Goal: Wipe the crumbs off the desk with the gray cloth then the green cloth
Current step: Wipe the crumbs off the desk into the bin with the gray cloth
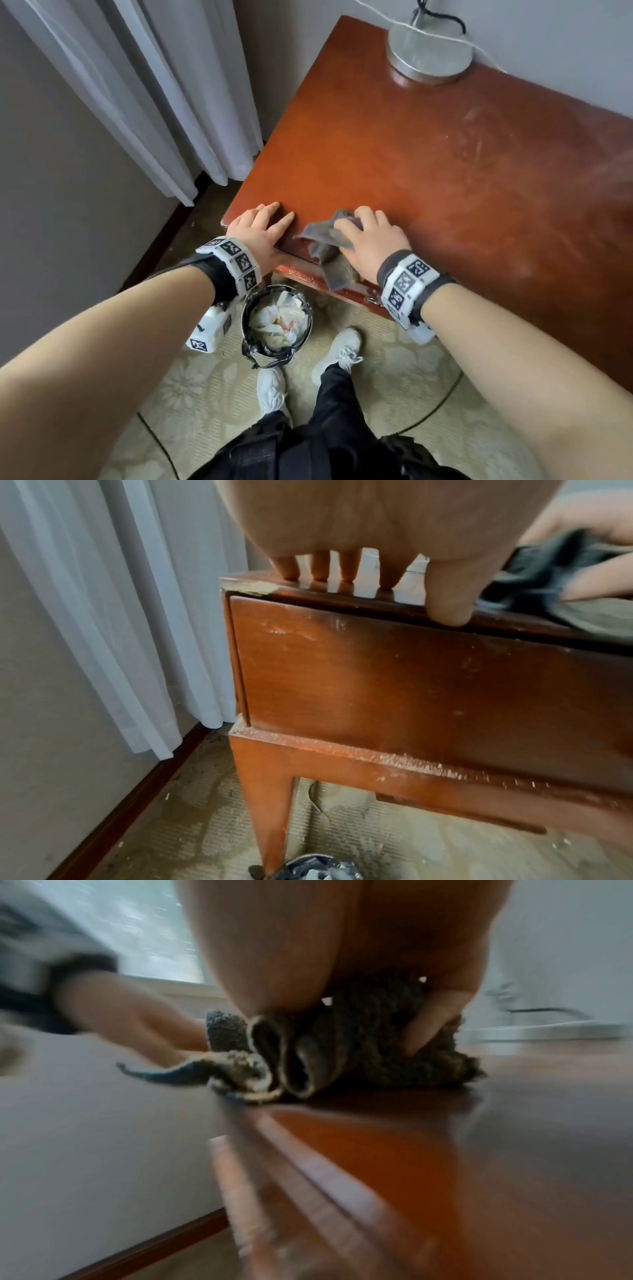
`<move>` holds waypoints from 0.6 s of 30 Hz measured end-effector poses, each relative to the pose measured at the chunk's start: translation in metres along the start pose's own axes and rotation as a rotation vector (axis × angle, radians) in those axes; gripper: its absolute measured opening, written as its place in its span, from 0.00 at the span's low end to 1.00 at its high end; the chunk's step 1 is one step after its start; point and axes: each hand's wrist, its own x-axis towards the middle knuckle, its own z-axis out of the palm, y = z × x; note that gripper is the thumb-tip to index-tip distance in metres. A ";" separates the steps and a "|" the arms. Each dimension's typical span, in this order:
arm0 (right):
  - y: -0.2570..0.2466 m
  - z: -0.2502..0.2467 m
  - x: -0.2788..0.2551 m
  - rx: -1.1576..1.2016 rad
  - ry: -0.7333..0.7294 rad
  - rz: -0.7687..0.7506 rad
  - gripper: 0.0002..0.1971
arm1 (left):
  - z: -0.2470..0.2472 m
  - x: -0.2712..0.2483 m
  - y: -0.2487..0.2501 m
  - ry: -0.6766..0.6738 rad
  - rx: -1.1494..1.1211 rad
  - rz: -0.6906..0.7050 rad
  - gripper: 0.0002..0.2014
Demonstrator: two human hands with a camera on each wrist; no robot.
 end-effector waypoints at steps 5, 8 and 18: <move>0.014 -0.019 -0.007 0.204 -0.084 -0.016 0.17 | 0.005 -0.015 -0.037 0.042 -0.027 0.007 0.36; 0.045 -0.031 0.026 0.482 0.209 0.615 0.18 | 0.010 -0.021 -0.051 0.055 -0.164 -0.090 0.40; -0.090 -0.008 0.038 0.139 -0.137 -0.228 0.30 | 0.033 -0.048 -0.080 -0.002 -0.546 -0.239 0.46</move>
